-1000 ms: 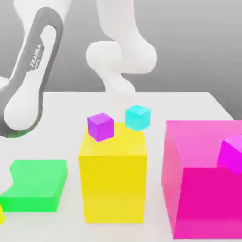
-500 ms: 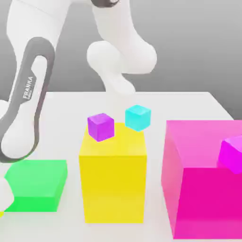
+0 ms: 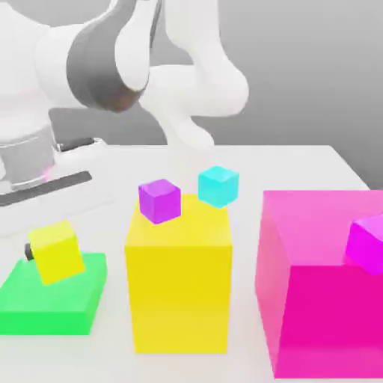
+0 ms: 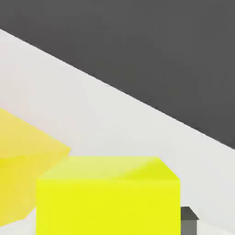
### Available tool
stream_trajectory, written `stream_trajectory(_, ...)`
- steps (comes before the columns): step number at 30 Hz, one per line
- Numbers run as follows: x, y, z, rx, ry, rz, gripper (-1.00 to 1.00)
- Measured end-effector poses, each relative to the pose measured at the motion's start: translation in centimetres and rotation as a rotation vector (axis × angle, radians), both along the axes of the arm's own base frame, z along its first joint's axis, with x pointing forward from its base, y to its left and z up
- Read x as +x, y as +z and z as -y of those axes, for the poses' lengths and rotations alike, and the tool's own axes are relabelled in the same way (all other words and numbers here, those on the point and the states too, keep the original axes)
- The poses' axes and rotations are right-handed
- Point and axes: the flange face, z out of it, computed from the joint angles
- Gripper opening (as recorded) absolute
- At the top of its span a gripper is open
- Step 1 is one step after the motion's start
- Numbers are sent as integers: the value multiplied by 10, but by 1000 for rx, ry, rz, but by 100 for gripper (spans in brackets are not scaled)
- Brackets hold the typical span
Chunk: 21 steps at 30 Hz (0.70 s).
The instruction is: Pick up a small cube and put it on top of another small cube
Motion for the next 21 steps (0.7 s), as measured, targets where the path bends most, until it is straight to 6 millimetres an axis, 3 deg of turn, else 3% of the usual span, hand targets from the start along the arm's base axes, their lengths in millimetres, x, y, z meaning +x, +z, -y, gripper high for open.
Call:
stream_trajectory(6, -32, 53, -57, -34, 406, 33, -100)
stream_trajectory(13, -85, 99, -114, -116, 864, 41, -100)
stream_trajectory(15, -91, 91, -118, -130, 917, 39, -100)
stream_trajectory(19, -93, 50, -120, -135, 934, 37, -100)
stream_trajectory(20, -94, 42, -121, -135, 936, 37, 100)
stream_trajectory(21, -94, 42, -121, -135, 936, 37, 100)
